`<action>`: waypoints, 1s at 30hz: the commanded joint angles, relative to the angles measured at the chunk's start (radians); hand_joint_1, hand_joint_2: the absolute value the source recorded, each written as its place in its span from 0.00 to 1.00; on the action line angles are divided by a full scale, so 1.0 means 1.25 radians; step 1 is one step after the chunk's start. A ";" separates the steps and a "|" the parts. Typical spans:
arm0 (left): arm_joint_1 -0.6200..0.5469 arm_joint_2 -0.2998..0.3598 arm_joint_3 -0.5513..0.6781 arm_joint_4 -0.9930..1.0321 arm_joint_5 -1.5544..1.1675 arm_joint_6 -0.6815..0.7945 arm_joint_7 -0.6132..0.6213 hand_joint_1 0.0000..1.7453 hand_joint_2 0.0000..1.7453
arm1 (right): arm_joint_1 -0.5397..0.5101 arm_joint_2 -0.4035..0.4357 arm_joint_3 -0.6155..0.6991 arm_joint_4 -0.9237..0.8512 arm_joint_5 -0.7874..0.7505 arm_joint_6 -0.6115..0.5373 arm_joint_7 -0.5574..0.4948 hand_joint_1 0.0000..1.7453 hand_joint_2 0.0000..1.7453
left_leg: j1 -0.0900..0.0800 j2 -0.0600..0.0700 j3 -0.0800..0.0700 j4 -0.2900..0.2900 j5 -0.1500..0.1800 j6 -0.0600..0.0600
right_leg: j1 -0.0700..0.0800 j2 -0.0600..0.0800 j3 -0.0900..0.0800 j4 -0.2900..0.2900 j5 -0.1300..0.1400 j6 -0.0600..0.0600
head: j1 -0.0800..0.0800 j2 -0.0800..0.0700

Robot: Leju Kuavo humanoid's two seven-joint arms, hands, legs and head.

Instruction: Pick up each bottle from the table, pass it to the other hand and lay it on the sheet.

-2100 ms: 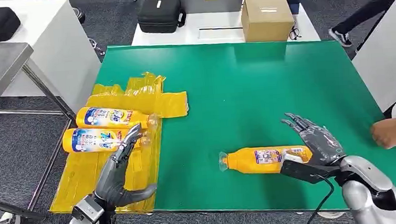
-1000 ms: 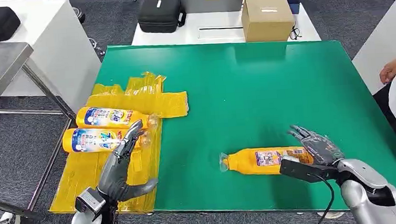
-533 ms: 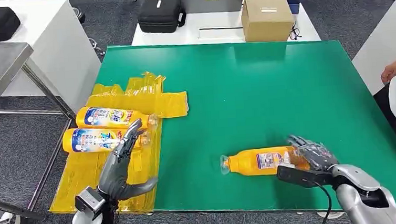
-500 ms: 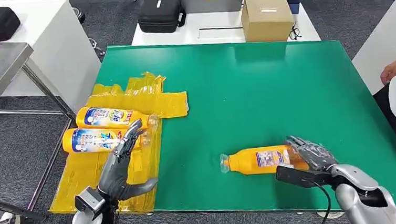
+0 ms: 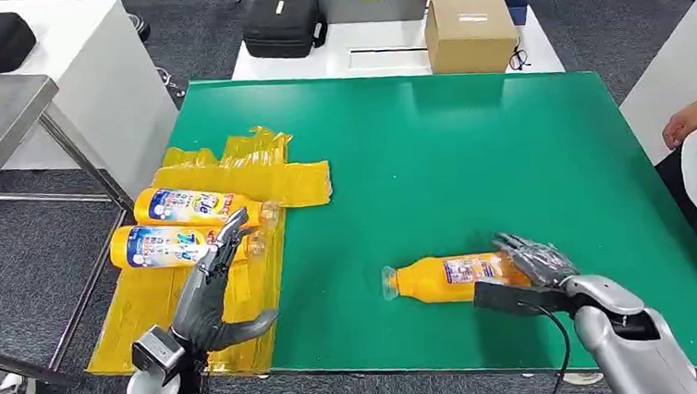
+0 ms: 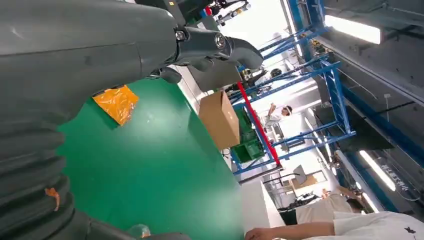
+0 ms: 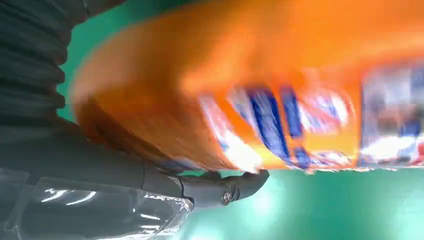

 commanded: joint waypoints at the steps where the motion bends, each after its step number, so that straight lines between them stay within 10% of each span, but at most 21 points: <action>1: 0.025 -0.005 0.028 0.014 0.001 0.012 0.002 0.00 1.00 | -0.065 0.032 0.090 0.160 0.001 -0.038 0.007 0.35 1.00 | 0.001 0.003 0.005 -0.001 -0.002 -0.001 | 0.001 0.003 0.004 -0.002 0.000 -0.001 | 0.000 0.000; 3: 0.030 -0.004 0.028 0.010 0.000 0.013 0.001 0.00 1.00 | -0.065 0.032 0.091 0.164 0.000 -0.042 0.007 0.35 1.00 | 0.001 0.002 0.004 -0.001 -0.001 -0.001 | 0.001 0.002 0.003 -0.002 0.000 -0.001 | 0.000 0.000; 4: 0.031 -0.006 0.030 0.007 0.000 0.013 0.001 0.00 1.00 | -0.065 0.031 0.093 0.168 0.000 -0.045 0.007 0.84 1.00 | 0.001 0.002 0.005 -0.001 -0.002 -0.001 | 0.001 0.002 0.004 -0.002 0.000 -0.001 | 0.000 0.000; 7: 0.030 -0.004 0.036 0.006 0.001 0.012 0.001 0.00 1.00 | -0.055 0.026 0.094 0.167 -0.002 -0.051 0.007 0.98 1.00 | 0.001 0.001 0.004 -0.001 -0.001 -0.001 | 0.001 0.001 0.003 -0.001 0.000 -0.001 | 0.000 0.000; 23: 0.053 -0.012 0.064 -0.017 -0.019 0.011 -0.011 0.00 1.00 | 0.038 -0.022 0.049 0.018 -0.031 -0.086 0.019 1.00 1.00 | 0.001 -0.002 0.007 -0.001 -0.001 -0.001 | 0.001 -0.002 0.007 -0.002 -0.002 -0.001 | 0.000 0.000; 30: 0.080 -0.031 0.098 -0.071 0.002 -0.036 -0.034 0.00 1.00 | 0.049 0.091 -0.044 -0.126 -0.182 -0.108 -0.120 0.98 1.00 | 0.000 0.003 0.003 0.000 -0.001 -0.001 | 0.000 0.004 0.002 0.001 0.000 -0.001 | 0.001 0.000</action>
